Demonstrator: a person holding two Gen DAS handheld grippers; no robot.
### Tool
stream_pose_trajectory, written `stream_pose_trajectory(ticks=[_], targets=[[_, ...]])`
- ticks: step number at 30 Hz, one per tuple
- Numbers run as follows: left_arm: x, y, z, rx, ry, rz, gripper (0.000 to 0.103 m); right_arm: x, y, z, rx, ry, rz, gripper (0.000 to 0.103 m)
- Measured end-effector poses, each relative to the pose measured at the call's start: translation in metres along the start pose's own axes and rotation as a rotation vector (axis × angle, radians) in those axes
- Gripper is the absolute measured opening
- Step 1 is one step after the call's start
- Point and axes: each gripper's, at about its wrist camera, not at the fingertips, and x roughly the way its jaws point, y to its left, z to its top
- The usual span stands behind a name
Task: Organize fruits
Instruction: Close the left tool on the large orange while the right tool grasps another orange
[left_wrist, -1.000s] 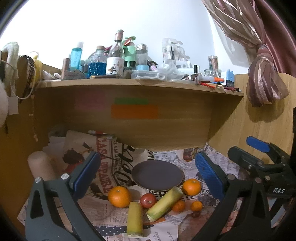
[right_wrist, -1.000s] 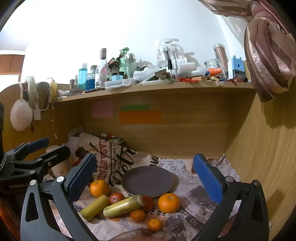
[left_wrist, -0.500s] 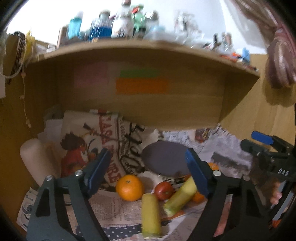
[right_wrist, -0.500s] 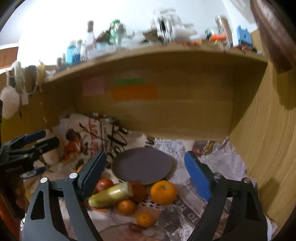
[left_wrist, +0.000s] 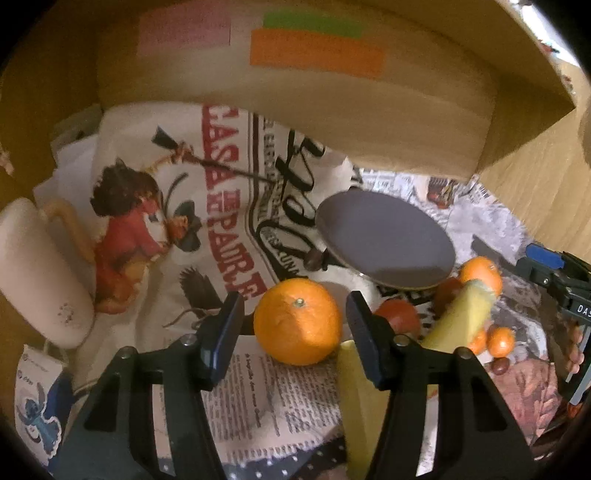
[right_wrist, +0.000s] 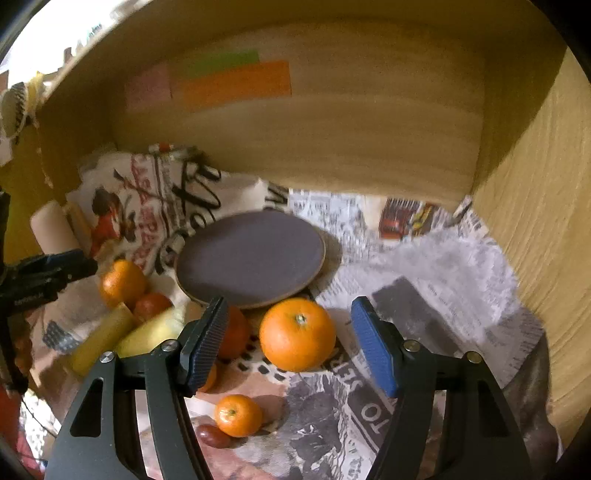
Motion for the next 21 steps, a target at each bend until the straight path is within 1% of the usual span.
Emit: stream_pose_trajectory(ticks=[3,5,7,9,11,15,21], targets=[[0.018,0.005,0.003,-0.014,0.060,-0.022,0.057,0.016,-0.005,-0.001,0.004,0.058,0.007,0.065],[0.027,0.008,0.005,-0.021,0.087,-0.041,0.058,0.025,-0.008,-0.001,0.008,0.094,0.016,0.065],[0.030,0.007,0.007,-0.017,0.095,-0.055,0.060,0.033,-0.010,-0.001,0.013,0.127,0.023,0.066],[0.033,0.005,0.008,0.001,0.099,-0.043,0.063,0.039,-0.010,-0.001,0.013,0.152,0.032,0.065],[0.039,0.003,0.008,0.016,0.113,-0.049,0.064,0.045,-0.010,-0.001,0.012,0.174,0.040,0.065],[0.051,0.000,0.006,0.036,0.143,-0.050,0.068,0.058,-0.006,-0.003,-0.010,0.215,0.028,0.066],[0.068,0.004,0.004,0.012,0.184,-0.070,0.070,0.073,-0.007,-0.007,-0.008,0.268,0.026,0.065]])
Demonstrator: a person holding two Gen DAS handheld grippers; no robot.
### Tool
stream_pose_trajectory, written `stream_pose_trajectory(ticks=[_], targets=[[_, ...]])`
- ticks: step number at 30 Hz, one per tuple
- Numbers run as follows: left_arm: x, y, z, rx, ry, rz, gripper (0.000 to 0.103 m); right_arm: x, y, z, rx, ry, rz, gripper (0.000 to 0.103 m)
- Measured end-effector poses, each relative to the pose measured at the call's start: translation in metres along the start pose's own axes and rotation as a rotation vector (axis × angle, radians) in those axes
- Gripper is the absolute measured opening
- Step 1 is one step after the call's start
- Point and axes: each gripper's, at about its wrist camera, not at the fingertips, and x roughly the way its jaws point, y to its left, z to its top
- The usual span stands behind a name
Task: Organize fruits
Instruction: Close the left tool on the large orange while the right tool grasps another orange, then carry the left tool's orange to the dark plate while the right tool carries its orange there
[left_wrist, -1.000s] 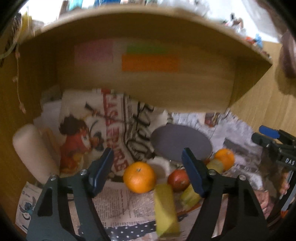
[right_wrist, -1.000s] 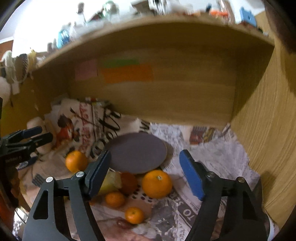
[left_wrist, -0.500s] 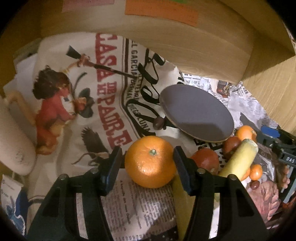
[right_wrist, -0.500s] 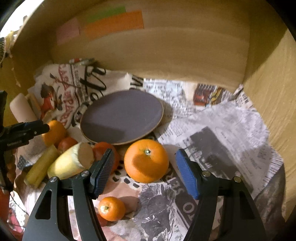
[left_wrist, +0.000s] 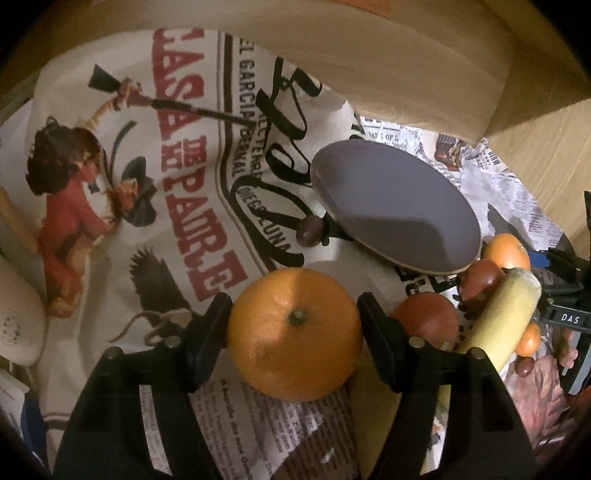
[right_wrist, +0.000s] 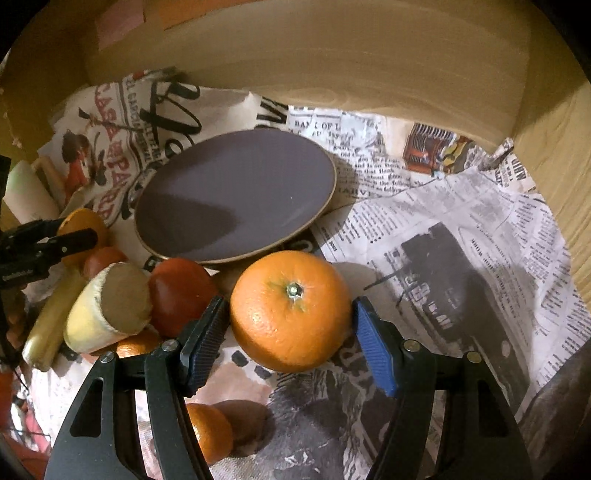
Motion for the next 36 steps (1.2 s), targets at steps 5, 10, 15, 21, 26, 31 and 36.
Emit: stream_pose_trajectory(ticks=[5,10,15,21,26,31,36], targets=[[0.002,0.002,0.001,-0.012,0.002,-0.014,0.069,0.001,0.000,0.000,0.001,-0.001,-0.001,0.064],[-0.004,-0.001,0.002,-0.015,-0.012,-0.007,0.068,-0.001,0.001,0.000,0.000,-0.010,-0.013,0.063],[-0.031,-0.001,0.010,-0.016,-0.079,0.001,0.032,-0.013,0.001,0.001,-0.002,-0.044,-0.015,0.063],[-0.044,-0.006,0.014,0.016,-0.076,0.010,0.025,-0.031,0.003,0.004,-0.006,-0.095,-0.014,0.063],[-0.031,-0.003,0.000,-0.019,-0.029,0.022,0.075,-0.035,0.003,-0.001,0.010,-0.096,0.007,0.063],[-0.005,0.003,-0.005,-0.055,0.037,-0.009,0.071,-0.037,0.005,-0.002,0.012,-0.098,0.013,0.063],[0.003,0.008,-0.003,-0.081,0.045,-0.040,0.068,-0.044,0.010,-0.001,-0.001,-0.117,0.018,0.063]])
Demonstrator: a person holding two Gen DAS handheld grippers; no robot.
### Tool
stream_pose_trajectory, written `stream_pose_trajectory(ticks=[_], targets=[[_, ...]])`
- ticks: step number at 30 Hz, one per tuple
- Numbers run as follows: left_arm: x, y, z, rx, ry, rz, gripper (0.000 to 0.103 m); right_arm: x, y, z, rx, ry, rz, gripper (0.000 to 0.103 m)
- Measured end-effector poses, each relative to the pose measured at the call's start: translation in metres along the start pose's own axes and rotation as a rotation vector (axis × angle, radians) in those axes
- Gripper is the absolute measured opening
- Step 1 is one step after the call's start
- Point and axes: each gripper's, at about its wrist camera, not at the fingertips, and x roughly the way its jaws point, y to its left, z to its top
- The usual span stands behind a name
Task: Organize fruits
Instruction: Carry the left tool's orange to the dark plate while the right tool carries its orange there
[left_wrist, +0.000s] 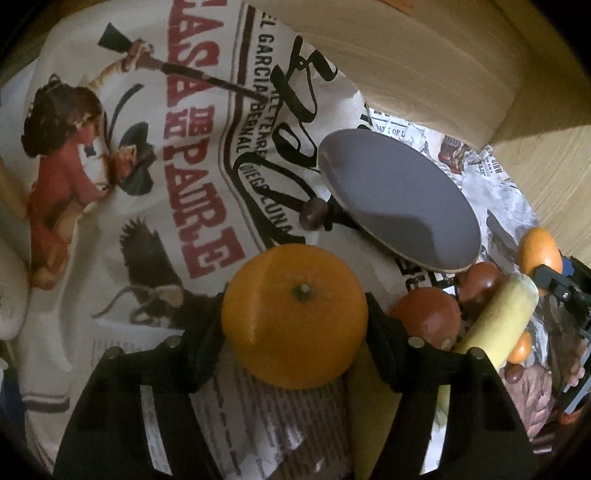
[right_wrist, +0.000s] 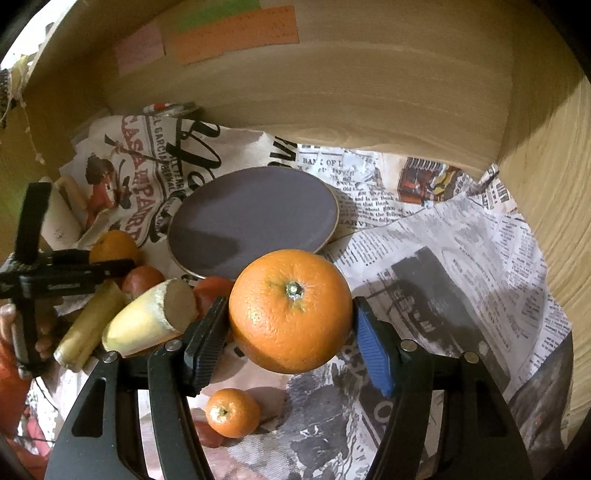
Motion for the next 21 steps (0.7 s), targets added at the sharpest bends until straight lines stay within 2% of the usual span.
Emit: stream_pose_trajectory(ticks=[5,14,19,21], targets=[[-0.011,0.000,0.007,-0.009,-0.028,0.013,0.068,-0.006,0.000,0.005,-0.002,-0.023,0.001,0.063],[-0.062,-0.028,0.034,0.068,-0.182,0.047,0.068,-0.015,0.004,0.035,-0.034,-0.102,-0.019,0.063],[-0.078,-0.044,0.050,0.091,-0.262,0.059,0.068,-0.017,0.007,0.054,-0.048,-0.142,-0.011,0.063],[-0.080,-0.050,0.057,0.098,-0.272,0.052,0.068,-0.016,0.009,0.060,-0.057,-0.150,-0.011,0.063]])
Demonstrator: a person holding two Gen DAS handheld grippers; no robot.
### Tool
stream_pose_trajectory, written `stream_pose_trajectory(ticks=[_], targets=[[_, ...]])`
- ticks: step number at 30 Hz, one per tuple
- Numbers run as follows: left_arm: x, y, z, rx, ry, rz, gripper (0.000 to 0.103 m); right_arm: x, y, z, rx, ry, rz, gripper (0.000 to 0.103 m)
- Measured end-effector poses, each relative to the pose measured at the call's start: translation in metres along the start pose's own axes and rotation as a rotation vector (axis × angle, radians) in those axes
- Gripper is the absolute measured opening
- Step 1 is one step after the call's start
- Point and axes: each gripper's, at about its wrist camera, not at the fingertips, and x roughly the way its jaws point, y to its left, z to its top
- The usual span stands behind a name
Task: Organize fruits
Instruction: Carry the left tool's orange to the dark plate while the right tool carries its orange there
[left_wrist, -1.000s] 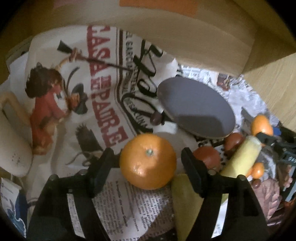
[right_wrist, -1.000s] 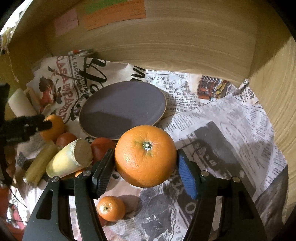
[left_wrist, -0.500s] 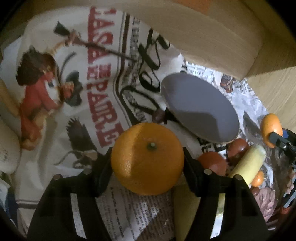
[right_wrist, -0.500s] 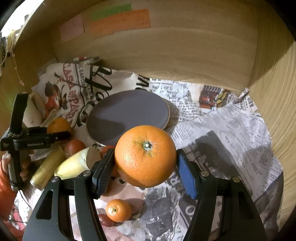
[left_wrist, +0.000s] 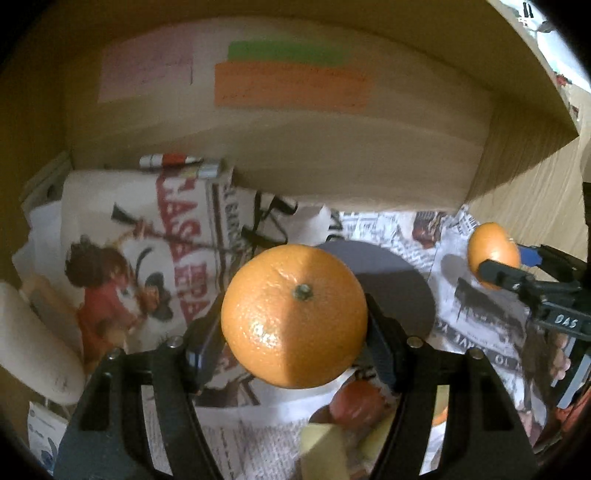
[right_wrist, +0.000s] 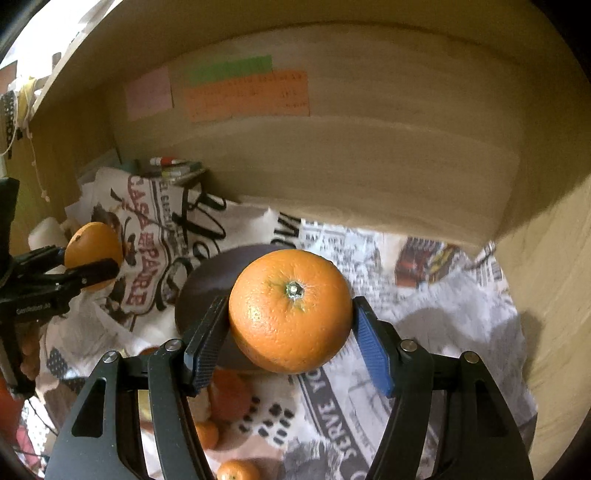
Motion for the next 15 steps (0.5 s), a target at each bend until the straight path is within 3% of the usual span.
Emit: stream_pose_trajectory(ticks=[15], targets=[[0.044,-0.024,0.044,0.034,0.009,-0.017,0.068,0.040,0.000,0.034,-0.053,0.009,0.020,0.063]])
